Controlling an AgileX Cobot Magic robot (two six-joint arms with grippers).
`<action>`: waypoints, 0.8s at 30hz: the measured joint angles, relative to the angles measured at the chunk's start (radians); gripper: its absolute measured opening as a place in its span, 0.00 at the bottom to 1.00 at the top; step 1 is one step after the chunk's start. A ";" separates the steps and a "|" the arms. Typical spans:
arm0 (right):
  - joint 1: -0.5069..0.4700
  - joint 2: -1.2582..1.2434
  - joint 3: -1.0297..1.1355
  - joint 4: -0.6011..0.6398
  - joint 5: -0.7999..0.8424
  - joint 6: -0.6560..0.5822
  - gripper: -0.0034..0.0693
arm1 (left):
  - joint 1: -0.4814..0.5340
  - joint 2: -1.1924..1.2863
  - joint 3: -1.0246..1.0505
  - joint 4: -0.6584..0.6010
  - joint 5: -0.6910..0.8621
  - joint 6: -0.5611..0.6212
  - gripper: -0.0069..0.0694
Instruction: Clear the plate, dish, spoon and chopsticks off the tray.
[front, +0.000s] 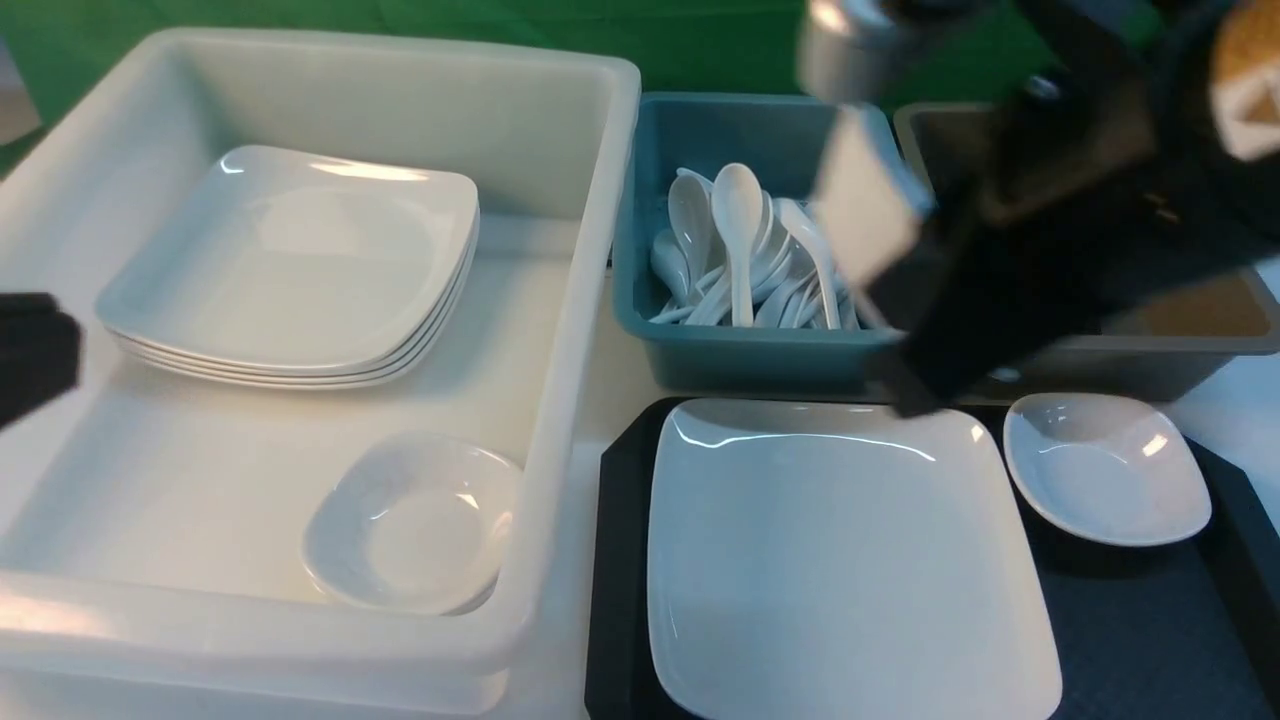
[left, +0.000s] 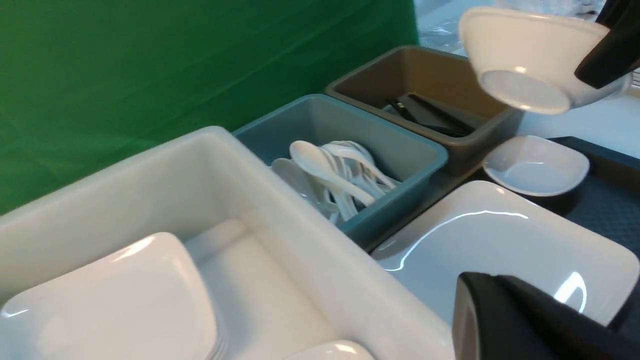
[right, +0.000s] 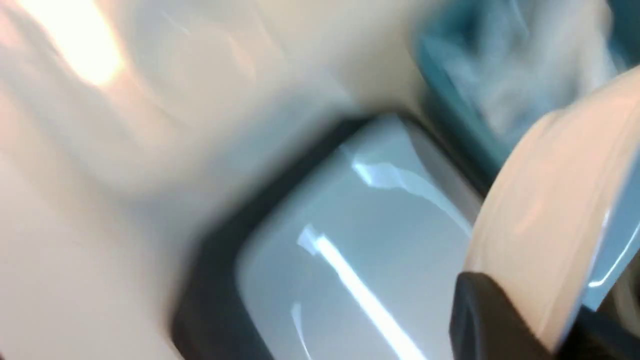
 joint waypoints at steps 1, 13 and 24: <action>0.044 0.062 -0.068 0.008 -0.007 -0.045 0.13 | 0.000 -0.021 -0.012 0.045 0.019 -0.049 0.10; 0.120 0.728 -0.625 0.093 0.017 -0.284 0.13 | 0.000 -0.207 -0.024 0.188 0.219 -0.187 0.10; 0.036 0.952 -0.732 0.110 0.045 -0.323 0.13 | 0.000 -0.211 -0.023 0.188 0.221 -0.182 0.10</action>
